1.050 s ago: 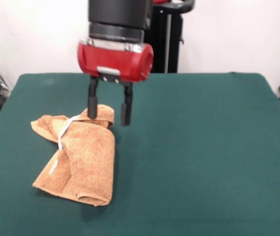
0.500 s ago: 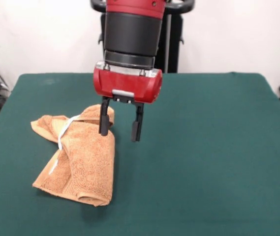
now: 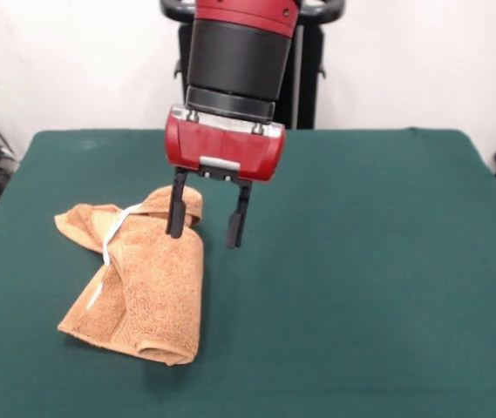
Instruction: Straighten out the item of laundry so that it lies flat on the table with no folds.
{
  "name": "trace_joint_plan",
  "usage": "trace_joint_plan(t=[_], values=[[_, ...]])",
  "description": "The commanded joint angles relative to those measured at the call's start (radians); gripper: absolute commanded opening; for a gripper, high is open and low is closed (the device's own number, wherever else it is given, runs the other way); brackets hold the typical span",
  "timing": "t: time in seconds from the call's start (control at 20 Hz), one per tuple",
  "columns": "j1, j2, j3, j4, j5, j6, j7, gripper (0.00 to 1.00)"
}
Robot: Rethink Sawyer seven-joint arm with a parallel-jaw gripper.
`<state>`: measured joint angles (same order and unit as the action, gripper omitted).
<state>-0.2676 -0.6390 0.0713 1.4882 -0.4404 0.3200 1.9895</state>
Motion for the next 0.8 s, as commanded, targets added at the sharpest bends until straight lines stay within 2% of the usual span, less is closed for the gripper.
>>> trace_joint_plan(t=[0.05,0.2,0.35,0.5,0.65,0.8], values=[[-0.133,-0.022,0.256,0.021,0.044,0.398,-0.355,1.00],[-0.176,-0.026,0.311,0.045,0.076,0.536,-0.393,1.00],[-0.205,-0.052,0.333,0.026,0.062,0.698,-0.459,1.00],[-0.246,-0.069,0.359,0.053,0.032,0.744,-0.498,1.00],[-0.294,-0.025,0.397,0.106,-0.011,0.646,-0.514,1.00],[-0.312,0.046,0.424,0.121,-0.076,0.445,-0.476,1.00]])
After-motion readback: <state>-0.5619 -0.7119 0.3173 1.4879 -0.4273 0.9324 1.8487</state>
